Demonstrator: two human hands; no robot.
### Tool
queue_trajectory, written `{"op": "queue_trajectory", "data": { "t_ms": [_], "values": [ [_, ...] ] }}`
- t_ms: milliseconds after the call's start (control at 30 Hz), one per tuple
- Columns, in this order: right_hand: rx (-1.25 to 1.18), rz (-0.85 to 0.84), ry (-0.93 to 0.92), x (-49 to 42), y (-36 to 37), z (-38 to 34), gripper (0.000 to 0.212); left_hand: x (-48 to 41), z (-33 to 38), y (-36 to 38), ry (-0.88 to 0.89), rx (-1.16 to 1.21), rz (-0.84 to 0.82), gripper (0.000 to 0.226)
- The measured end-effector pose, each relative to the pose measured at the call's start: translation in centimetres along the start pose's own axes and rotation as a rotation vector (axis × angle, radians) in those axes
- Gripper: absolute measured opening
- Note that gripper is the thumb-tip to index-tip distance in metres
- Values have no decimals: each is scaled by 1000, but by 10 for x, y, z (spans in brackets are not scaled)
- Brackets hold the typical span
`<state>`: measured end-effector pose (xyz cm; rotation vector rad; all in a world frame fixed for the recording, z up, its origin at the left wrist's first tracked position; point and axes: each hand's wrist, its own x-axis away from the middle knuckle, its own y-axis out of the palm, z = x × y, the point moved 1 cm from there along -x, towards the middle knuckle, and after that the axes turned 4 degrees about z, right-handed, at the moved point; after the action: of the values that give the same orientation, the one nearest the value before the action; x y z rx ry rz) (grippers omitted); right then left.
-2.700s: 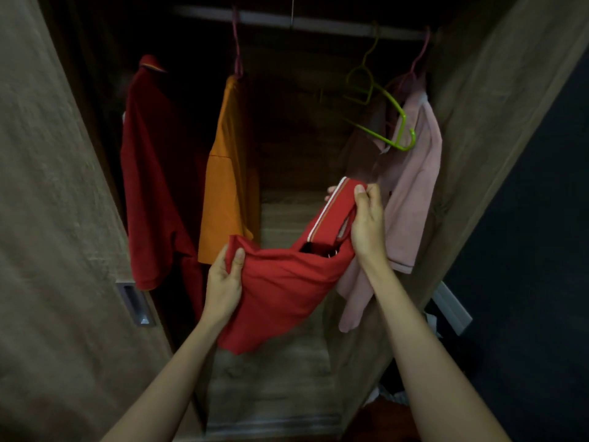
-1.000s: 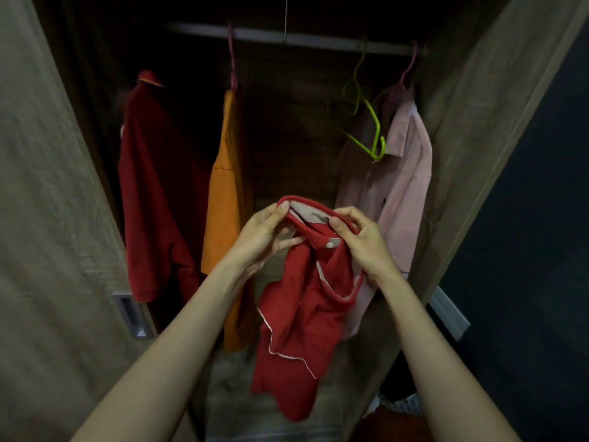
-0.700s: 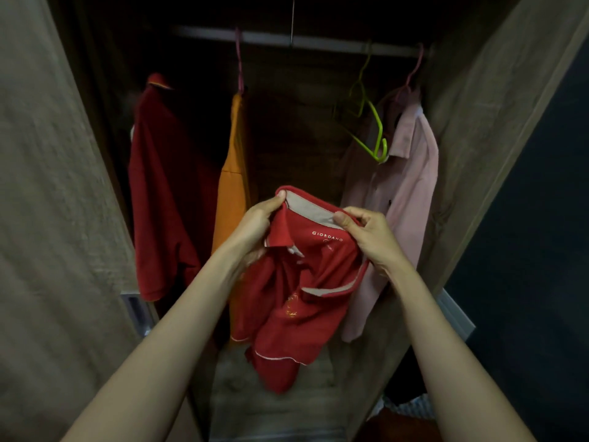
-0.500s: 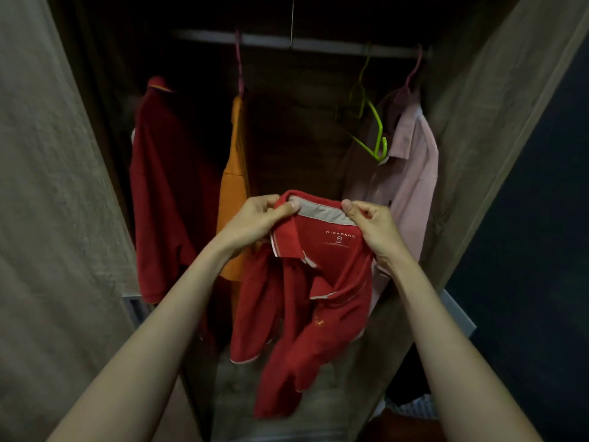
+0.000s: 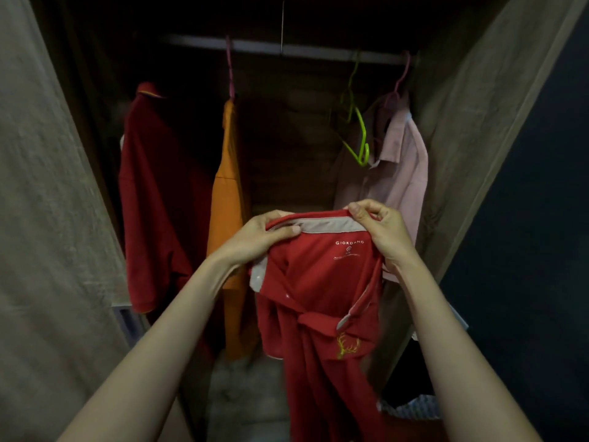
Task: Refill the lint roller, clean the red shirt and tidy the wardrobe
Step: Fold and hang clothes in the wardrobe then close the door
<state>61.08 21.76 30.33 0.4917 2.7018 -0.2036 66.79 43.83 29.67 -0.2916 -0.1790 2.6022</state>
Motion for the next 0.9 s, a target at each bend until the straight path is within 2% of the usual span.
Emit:
{"op": "queue_trajectory", "data": {
  "t_ms": [67, 167, 267, 367, 467, 533, 633, 767, 833, 900],
  "values": [
    [-6, -6, 12, 0, -7, 0, 17, 0, 3, -1, 49, -53, -104, 29],
    [-20, -3, 25, 2, -12, 0, 17, 1, 10, 4, 78, -26, -59, 45],
    [-49, 17, 13, 4, -15, 0, 10, -2, 21, 9, 165, -79, 128, 42],
    [-67, 34, 3, 6, -14, -4, 8, -3, 30, 10, 387, -359, 375, 33],
    [-50, 46, -42, 5, -6, -9, 8, -4, 32, 4, 535, -577, 622, 25],
    [-40, 60, -60, 2, 1, -12, 11, -7, 36, 1, 536, -532, 638, 30],
    [16, 123, -83, -7, 8, -15, 19, -15, 44, -2, 393, -392, 571, 41],
    [14, 276, -204, -39, 15, -24, 10, -32, 43, -16, 268, -161, 514, 64],
    [-31, 378, -187, -68, 11, -28, 11, -35, 45, -19, 253, -118, 508, 63],
    [-119, 452, -77, -103, 3, -32, 17, -35, 47, -20, 261, -112, 510, 59]
  ]
}}
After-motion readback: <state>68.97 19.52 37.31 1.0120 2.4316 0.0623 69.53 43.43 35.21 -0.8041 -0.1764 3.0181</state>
